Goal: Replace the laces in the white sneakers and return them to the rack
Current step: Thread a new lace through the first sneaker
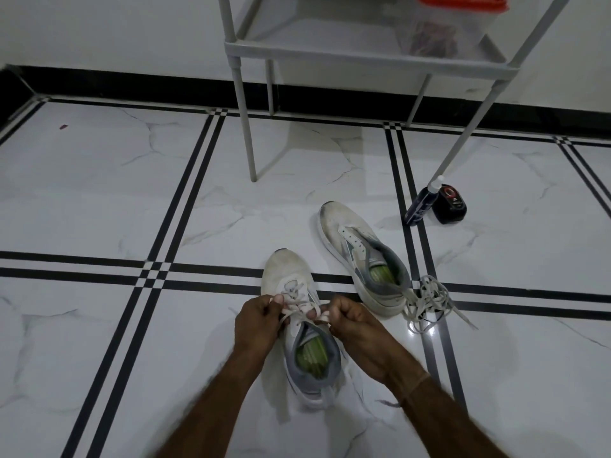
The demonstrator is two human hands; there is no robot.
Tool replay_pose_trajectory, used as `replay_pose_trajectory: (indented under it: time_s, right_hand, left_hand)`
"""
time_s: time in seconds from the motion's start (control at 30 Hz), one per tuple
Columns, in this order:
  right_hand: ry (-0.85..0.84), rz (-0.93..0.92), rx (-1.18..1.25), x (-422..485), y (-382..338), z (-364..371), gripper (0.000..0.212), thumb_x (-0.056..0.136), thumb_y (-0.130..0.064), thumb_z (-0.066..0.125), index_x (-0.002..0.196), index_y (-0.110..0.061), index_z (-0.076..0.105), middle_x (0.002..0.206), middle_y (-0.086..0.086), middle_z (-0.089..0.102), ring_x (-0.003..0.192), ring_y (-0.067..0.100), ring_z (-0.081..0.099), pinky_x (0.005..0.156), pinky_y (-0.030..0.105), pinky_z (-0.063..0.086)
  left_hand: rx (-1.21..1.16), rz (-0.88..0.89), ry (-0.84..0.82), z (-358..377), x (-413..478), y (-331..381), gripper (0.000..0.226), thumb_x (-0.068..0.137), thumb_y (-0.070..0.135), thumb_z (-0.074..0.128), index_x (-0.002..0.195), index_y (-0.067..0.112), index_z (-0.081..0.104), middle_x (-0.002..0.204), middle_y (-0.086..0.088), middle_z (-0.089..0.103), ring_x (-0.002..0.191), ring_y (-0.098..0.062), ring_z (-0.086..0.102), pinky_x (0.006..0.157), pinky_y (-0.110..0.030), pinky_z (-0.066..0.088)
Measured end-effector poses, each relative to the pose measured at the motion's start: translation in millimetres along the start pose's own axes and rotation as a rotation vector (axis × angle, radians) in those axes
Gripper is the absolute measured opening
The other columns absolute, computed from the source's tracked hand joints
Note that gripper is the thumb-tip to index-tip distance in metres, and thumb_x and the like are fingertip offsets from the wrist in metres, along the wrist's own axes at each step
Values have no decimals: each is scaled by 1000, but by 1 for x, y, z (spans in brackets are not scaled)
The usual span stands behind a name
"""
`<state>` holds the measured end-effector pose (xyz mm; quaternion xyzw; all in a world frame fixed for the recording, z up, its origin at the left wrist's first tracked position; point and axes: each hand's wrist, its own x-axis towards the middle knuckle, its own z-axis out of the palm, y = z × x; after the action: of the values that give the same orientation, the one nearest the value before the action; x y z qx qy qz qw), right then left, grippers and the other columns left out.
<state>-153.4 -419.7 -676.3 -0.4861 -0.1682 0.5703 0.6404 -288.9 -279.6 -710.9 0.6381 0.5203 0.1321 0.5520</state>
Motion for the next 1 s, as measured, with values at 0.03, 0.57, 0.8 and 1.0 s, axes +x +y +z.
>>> replay_pose_trajectory:
  time_s: [0.03,0.57,0.8,1.0]
  right_hand:
    - [-32,0,-26,-3,-2,-3,14,95,-14,65,83,-8,60,110,22,70,107,27,67,91,31,54]
    - [315,-121,-317,2,9,-9,33,96,-33,68,92,0,71,99,1,74,83,16,58,67,23,45]
    - [376,-82,-117,6,15,1,33,104,-29,53,95,-8,76,71,8,58,63,11,48,60,24,39]
    - [296,41,54,14,22,15,30,104,-33,49,82,-14,57,70,0,56,50,8,32,49,20,24]
  left_hand:
    - [4,0,-19,-1,1,0,38,100,41,56,77,18,76,69,-3,74,69,-21,68,75,-47,58]
    - [-329,-180,-143,-1,-1,9,33,102,30,58,94,4,76,81,-9,75,73,-20,65,65,-29,51]
    - [-419,-249,-168,-2,-4,8,38,102,38,54,103,6,75,91,-11,78,78,-19,71,68,-28,55]
    - [-515,-277,-130,-1,-7,22,45,106,38,42,84,8,67,68,0,73,57,-11,66,49,-17,50]
